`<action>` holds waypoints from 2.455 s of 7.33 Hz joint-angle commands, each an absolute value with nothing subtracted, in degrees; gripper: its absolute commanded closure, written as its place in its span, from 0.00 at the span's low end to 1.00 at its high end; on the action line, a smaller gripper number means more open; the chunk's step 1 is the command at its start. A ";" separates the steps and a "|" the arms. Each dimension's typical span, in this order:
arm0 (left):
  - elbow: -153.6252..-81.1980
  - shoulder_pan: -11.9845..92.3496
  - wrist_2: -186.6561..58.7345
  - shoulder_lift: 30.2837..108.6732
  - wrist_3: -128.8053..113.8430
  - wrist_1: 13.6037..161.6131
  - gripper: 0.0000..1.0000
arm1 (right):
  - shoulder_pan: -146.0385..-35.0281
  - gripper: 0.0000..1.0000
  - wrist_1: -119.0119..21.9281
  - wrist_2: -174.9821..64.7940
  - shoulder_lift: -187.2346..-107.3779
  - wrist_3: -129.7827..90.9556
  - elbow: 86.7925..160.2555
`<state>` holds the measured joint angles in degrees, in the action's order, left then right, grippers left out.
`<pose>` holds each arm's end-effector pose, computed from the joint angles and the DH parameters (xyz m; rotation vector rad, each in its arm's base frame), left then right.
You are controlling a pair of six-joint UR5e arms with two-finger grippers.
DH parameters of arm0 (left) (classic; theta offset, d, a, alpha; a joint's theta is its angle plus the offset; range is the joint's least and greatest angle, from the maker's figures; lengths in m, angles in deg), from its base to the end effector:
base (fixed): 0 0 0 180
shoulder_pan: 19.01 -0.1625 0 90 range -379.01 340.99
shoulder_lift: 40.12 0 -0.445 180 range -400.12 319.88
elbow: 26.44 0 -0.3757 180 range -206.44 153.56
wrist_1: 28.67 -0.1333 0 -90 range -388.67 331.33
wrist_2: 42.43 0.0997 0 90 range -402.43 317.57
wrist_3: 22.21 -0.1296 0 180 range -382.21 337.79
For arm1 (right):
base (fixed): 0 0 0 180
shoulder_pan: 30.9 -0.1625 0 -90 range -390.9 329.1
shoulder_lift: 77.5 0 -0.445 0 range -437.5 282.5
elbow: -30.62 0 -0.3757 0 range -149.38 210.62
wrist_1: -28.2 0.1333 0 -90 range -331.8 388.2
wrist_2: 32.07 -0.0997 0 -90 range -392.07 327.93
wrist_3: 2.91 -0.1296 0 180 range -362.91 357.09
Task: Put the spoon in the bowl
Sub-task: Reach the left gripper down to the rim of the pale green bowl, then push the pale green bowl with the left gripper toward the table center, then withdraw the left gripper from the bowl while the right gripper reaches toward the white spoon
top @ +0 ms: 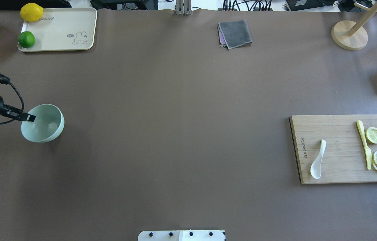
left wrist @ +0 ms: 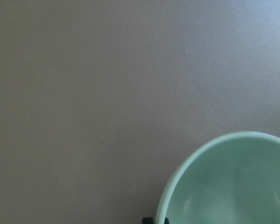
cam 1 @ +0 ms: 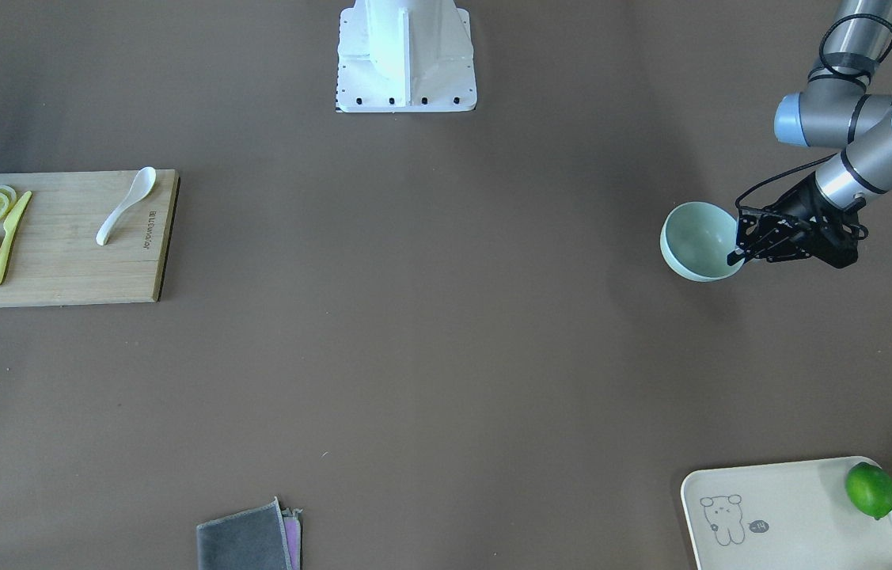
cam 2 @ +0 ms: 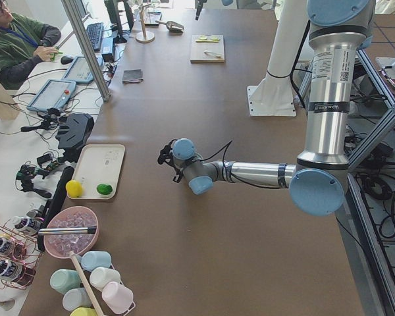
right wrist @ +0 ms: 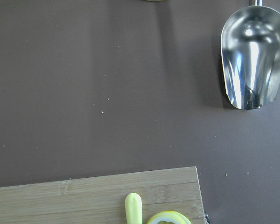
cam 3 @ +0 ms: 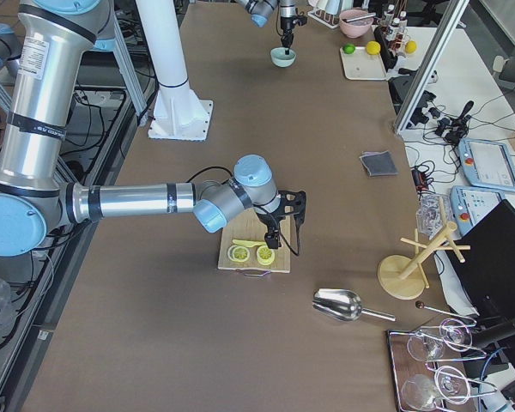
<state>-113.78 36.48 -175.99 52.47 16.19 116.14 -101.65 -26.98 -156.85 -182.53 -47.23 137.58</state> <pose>0.2641 -0.4617 0.5803 0.3131 1.1005 0.3023 -0.0770 -0.4007 0.6053 0.2197 -0.8256 0.2161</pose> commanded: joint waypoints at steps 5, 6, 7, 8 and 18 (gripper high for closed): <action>-116.18 19.60 -162.17 73.75 42.28 107.25 1.00 | -101.57 0.00 -26.99 -156.79 -182.53 -47.30 137.58; -116.09 15.66 -156.91 77.18 44.39 103.21 1.00 | -101.57 0.00 -26.99 -156.79 -182.53 -47.30 137.58; -115.57 11.44 -151.82 80.87 44.84 98.81 1.00 | -101.57 0.00 -26.99 -156.88 -182.53 -47.38 137.58; -115.39 10.01 -150.63 83.69 44.94 94.86 1.00 | -101.48 0.00 -26.99 -156.88 -182.44 -48.17 137.58; -120.40 46.68 -182.25 64.86 10.81 93.23 0.01 | -81.49 0.04 -27.08 -144.35 -187.35 -80.20 149.78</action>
